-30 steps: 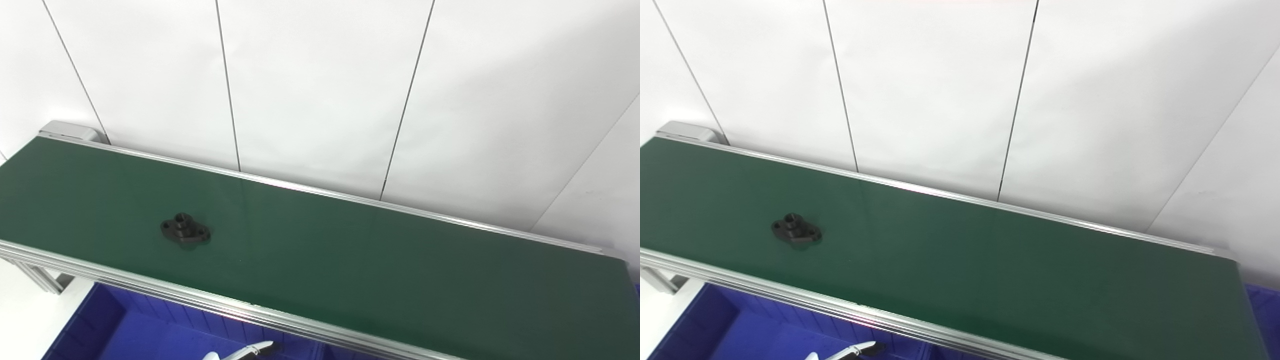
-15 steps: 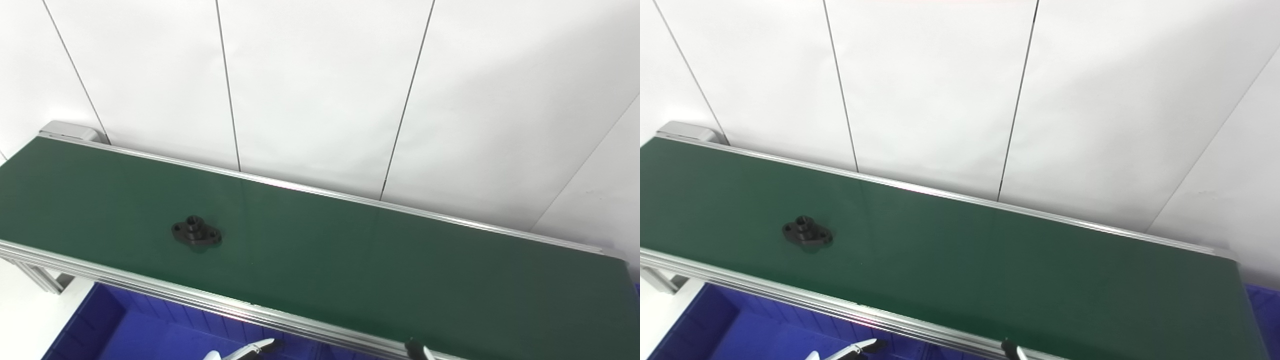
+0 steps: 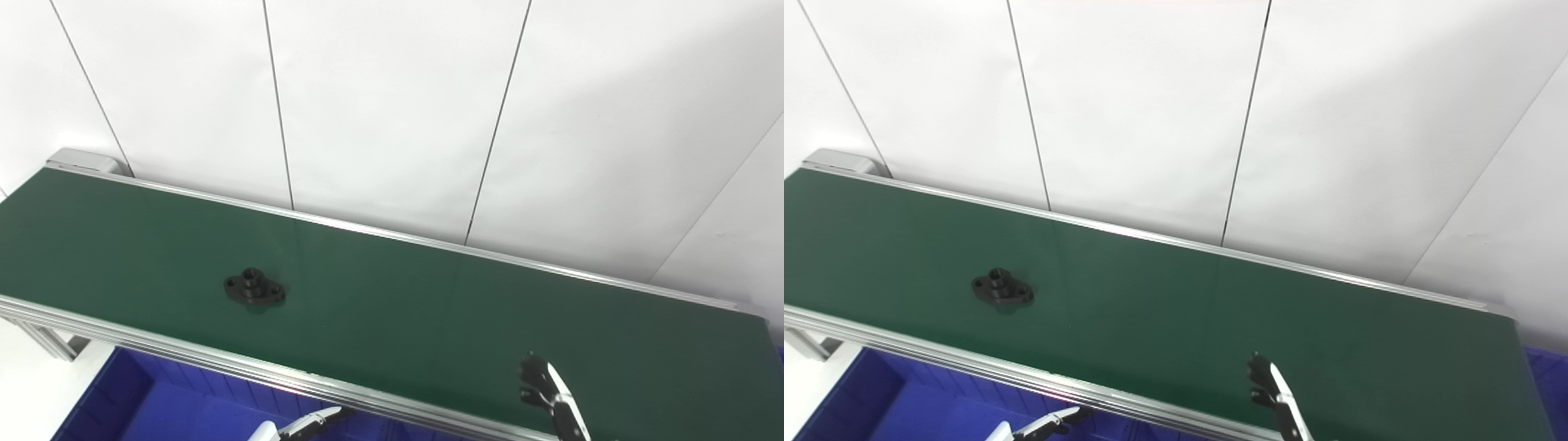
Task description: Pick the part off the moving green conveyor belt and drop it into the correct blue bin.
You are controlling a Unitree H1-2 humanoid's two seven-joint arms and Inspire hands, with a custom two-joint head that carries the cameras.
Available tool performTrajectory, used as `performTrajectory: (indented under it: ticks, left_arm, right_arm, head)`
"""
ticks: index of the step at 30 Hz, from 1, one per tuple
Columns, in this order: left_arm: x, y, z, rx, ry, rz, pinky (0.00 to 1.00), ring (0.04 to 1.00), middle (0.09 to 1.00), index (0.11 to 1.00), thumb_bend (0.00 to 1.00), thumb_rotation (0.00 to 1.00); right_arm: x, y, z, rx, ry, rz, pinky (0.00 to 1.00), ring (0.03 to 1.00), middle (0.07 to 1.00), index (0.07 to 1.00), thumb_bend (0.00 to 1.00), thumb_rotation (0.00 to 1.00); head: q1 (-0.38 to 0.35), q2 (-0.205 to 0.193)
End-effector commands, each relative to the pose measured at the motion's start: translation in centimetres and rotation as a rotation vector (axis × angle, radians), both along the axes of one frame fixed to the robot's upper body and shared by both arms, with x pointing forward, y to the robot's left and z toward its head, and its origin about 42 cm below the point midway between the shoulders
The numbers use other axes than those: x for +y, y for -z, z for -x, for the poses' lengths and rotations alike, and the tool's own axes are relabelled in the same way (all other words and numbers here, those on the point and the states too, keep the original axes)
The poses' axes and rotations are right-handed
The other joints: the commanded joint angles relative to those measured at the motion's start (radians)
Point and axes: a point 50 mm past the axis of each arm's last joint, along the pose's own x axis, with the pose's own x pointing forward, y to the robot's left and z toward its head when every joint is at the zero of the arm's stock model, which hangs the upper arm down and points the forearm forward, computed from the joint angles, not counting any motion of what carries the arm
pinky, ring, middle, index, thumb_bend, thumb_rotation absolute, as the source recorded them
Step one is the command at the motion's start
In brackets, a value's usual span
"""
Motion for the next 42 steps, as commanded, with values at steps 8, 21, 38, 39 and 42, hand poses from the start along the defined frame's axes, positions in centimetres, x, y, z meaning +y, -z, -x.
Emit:
performTrajectory:
  ticks: [8,21,38,39,42]
  left_arm:
    - [0.5,-0.4,-0.9,-0.053,-0.001,0.012,0.72,0.802,0.846,0.828,0.83,0.86]
    - [1.6,-1.3,-1.3,-0.043,0.004,0.018,0.78,0.845,0.872,0.865,0.76,0.88]
    - [3.1,-2.2,-0.8,-0.037,-0.031,0.027,0.83,0.865,0.882,0.88,0.73,0.91]
    - [3.1,-2.2,-0.7,-0.038,-0.032,0.028,0.83,0.864,0.881,0.879,0.73,0.91]
    - [3.2,-2.3,-0.2,-0.026,-0.042,0.037,0.83,0.862,0.878,0.875,0.73,0.9]
  right_arm:
    - [1.0,-1.4,-4.3,-0.023,-0.041,0.042,0.75,0.851,0.891,0.926,0.78,0.48]
    - [4.7,-2.0,-7.2,0.013,-0.052,0.067,0.79,0.865,0.903,0.959,0.73,0.45]
    - [7.5,-5.4,-12.8,0.014,-0.079,0.145,0.77,0.847,0.896,0.967,0.74,0.46]
    - [7.5,-5.4,-12.9,0.017,-0.079,0.147,0.77,0.845,0.895,0.967,0.74,0.46]
    - [7.8,-5.4,-13.7,0.027,-0.086,0.166,0.75,0.841,0.894,0.968,0.75,0.46]
  head:
    - [-0.072,0.003]
    - [-0.151,0.088]
    - [-0.131,0.21]
    - [-0.131,0.21]
    - [-0.121,0.218]
